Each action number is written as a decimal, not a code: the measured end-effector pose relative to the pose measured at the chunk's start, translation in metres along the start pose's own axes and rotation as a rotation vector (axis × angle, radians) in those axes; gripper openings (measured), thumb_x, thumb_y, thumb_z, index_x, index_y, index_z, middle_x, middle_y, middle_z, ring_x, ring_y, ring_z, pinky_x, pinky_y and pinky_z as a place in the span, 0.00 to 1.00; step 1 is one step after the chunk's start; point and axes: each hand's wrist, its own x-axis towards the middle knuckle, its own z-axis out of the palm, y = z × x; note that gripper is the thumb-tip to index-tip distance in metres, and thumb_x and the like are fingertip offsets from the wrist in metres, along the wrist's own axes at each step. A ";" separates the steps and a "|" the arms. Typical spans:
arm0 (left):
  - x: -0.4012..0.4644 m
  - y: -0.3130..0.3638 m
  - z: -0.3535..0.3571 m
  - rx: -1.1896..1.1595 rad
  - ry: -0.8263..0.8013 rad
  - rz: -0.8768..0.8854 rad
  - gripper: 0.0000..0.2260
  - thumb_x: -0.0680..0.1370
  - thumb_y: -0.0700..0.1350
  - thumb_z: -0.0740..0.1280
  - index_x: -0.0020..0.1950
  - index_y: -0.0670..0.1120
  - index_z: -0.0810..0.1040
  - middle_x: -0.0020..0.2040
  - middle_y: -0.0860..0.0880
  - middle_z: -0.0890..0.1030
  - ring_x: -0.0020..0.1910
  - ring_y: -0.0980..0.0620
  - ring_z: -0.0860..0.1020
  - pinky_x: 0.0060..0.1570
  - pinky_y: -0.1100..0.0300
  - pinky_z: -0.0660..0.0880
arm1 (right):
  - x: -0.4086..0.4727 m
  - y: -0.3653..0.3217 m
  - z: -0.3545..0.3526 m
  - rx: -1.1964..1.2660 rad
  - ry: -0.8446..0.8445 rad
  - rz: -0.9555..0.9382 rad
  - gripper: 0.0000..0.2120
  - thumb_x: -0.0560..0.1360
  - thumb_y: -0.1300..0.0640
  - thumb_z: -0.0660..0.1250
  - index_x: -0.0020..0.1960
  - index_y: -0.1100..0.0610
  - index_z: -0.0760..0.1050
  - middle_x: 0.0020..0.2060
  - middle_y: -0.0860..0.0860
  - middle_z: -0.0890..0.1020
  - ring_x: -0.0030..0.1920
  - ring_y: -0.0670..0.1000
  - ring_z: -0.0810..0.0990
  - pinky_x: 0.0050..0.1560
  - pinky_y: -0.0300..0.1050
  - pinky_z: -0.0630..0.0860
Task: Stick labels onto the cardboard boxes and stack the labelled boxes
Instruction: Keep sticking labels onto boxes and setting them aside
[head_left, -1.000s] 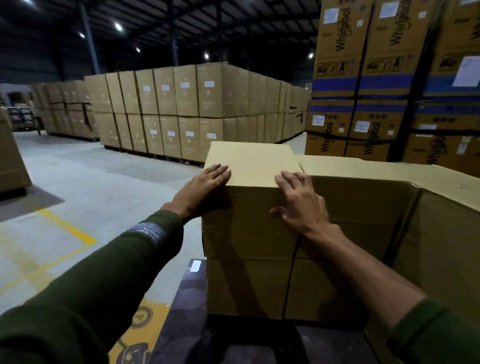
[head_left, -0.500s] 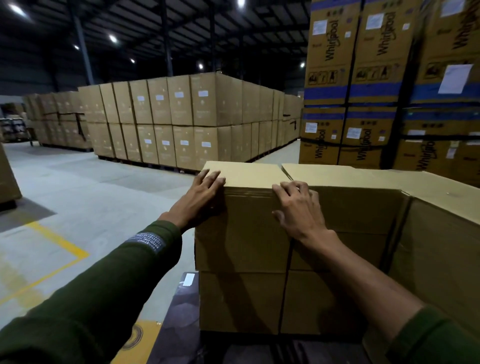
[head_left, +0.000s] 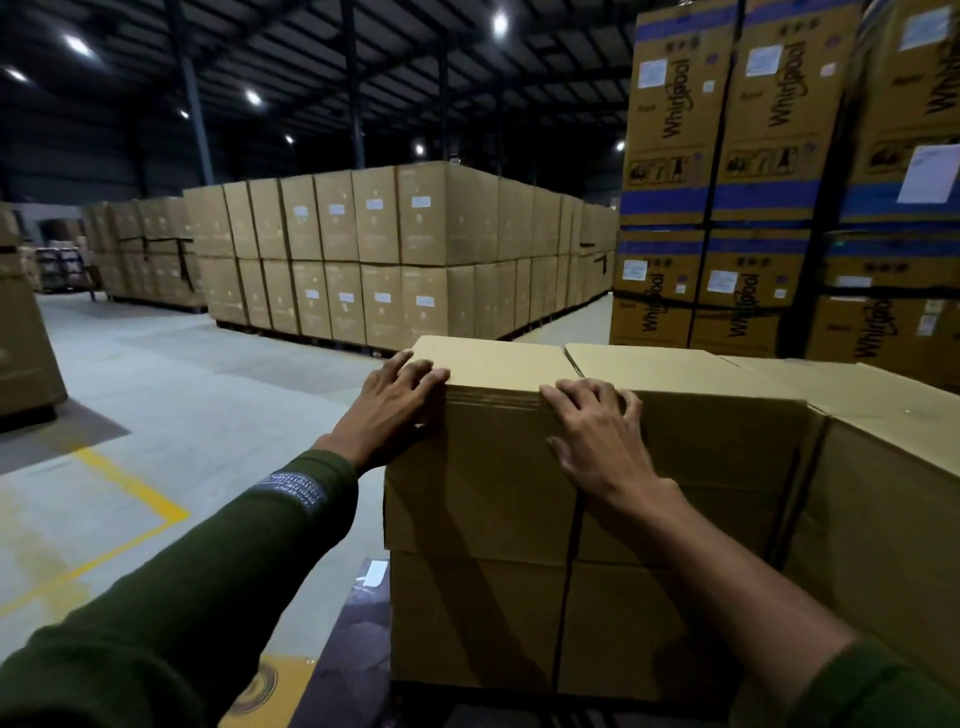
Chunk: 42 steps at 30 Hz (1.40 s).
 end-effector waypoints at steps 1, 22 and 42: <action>0.000 0.001 0.000 0.016 -0.011 -0.011 0.35 0.78 0.53 0.69 0.79 0.48 0.55 0.78 0.42 0.58 0.78 0.40 0.48 0.73 0.37 0.56 | 0.000 0.000 0.000 0.001 0.005 -0.002 0.32 0.74 0.46 0.70 0.74 0.47 0.61 0.72 0.52 0.68 0.73 0.58 0.63 0.70 0.65 0.60; -0.224 0.050 0.009 0.212 -0.025 -0.424 0.33 0.77 0.62 0.55 0.76 0.43 0.62 0.79 0.42 0.58 0.77 0.37 0.54 0.68 0.32 0.59 | -0.094 -0.171 0.061 0.617 0.171 -0.405 0.14 0.75 0.52 0.65 0.60 0.52 0.76 0.57 0.49 0.78 0.57 0.54 0.76 0.53 0.54 0.72; -0.571 -0.009 -0.001 0.162 -0.470 -1.205 0.35 0.79 0.62 0.60 0.79 0.44 0.58 0.80 0.42 0.54 0.79 0.39 0.47 0.70 0.29 0.47 | -0.182 -0.452 0.099 0.681 -0.469 -0.854 0.23 0.81 0.44 0.57 0.73 0.49 0.63 0.68 0.48 0.71 0.68 0.51 0.67 0.65 0.52 0.64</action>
